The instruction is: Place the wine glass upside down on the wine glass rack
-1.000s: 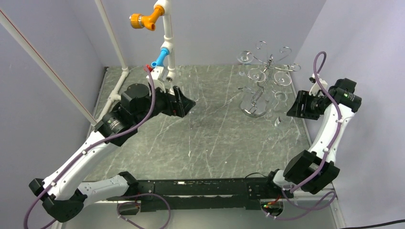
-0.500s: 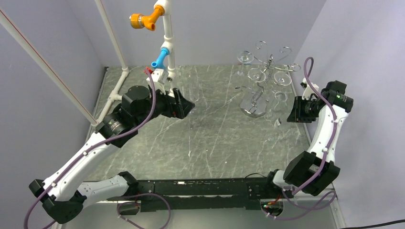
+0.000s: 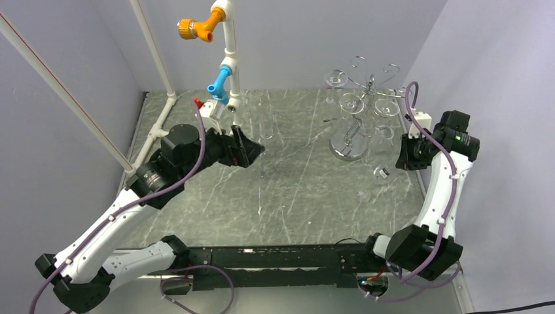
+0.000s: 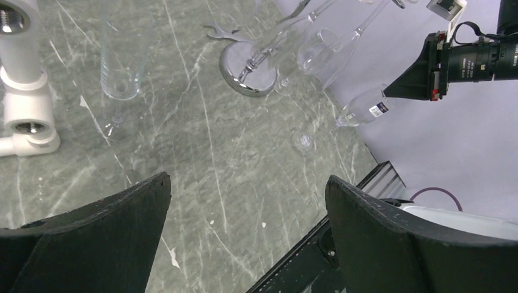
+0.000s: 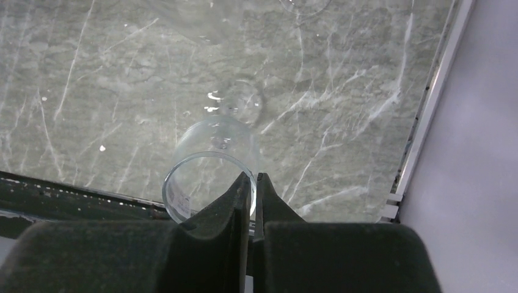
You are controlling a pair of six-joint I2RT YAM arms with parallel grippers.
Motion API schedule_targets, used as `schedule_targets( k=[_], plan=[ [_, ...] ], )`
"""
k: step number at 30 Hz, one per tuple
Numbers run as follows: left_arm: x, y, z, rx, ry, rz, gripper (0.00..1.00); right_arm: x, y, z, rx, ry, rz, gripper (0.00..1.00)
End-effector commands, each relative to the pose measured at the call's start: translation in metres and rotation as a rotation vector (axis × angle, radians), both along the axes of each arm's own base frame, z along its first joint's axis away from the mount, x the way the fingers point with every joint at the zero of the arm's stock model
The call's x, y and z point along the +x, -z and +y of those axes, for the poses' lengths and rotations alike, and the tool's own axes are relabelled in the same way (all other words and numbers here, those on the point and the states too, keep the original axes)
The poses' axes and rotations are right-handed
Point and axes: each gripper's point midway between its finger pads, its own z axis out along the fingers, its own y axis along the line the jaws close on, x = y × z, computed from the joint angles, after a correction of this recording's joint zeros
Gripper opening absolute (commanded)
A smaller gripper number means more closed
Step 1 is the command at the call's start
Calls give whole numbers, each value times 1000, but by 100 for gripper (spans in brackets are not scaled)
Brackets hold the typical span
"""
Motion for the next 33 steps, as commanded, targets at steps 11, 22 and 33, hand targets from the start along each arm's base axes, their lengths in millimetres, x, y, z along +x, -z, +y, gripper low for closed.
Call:
schedule_targets(
  k=[11,22,33],
  plan=[
    [-15,55,-33,-191,112,181,99,-38,-53,110,240,-371,-220,0],
    [-15,95,-62,-308,173,341,99,-28,-107,167,477,-430,-343,0],
    [-3,116,-84,-408,75,522,77,-15,-157,184,640,-402,-411,0]
  ],
)
